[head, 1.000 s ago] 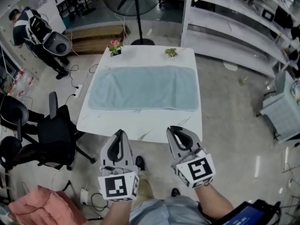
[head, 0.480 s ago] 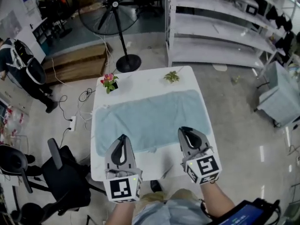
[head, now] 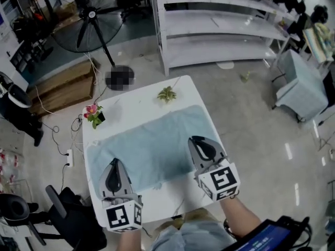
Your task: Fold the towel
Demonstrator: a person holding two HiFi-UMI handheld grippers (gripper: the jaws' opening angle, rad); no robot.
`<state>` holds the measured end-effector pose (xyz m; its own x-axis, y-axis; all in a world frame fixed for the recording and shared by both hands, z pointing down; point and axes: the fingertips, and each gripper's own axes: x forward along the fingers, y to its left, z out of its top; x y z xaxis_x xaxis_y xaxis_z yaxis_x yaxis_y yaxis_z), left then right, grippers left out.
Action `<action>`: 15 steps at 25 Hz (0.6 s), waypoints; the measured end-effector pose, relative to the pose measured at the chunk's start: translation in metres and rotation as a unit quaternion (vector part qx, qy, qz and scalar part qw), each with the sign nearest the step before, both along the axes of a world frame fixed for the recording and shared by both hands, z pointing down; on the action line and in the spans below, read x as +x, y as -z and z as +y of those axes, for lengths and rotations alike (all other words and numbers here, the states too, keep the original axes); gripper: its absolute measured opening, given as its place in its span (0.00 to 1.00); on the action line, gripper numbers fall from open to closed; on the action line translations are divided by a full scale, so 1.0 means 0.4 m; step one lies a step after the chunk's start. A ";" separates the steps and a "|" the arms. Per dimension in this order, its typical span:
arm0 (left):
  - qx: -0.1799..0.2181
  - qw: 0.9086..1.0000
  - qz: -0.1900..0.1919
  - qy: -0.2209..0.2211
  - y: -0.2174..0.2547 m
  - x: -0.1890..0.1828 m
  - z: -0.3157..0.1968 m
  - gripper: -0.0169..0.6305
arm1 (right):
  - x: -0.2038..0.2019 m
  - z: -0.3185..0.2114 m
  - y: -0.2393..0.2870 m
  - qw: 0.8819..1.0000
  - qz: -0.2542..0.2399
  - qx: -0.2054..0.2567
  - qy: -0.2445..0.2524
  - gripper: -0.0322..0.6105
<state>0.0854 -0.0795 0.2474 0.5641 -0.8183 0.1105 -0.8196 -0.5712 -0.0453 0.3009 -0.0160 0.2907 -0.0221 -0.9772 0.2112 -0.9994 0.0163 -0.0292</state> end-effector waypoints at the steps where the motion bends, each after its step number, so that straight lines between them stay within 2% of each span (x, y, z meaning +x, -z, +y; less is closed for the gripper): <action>1: -0.008 1.000 -0.005 0.000 -0.025 0.019 -0.018 0.04 | 0.032 -0.013 -0.026 1.000 -0.001 -0.012 -0.004 0.11; 7: -0.067 0.997 -0.041 -0.005 -0.206 0.089 -0.090 0.04 | 0.218 -0.048 -0.218 0.996 -0.011 -0.069 -0.055 0.12; 12: -0.117 0.991 -0.066 -0.007 -0.342 0.125 -0.119 0.04 | 0.349 -0.024 -0.387 0.985 -0.022 -0.143 -0.095 0.23; 15: -0.135 0.988 -0.077 -0.007 -0.398 0.141 -0.135 0.04 | 0.389 -0.021 -0.466 0.978 -0.030 -0.177 -0.103 0.29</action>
<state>0.1419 -0.1337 0.4067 0.5341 -0.7396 0.4096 -0.8069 -0.5905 -0.0140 0.4565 -0.0243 0.4773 0.1448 -0.8281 0.5415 -0.9769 -0.2066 -0.0547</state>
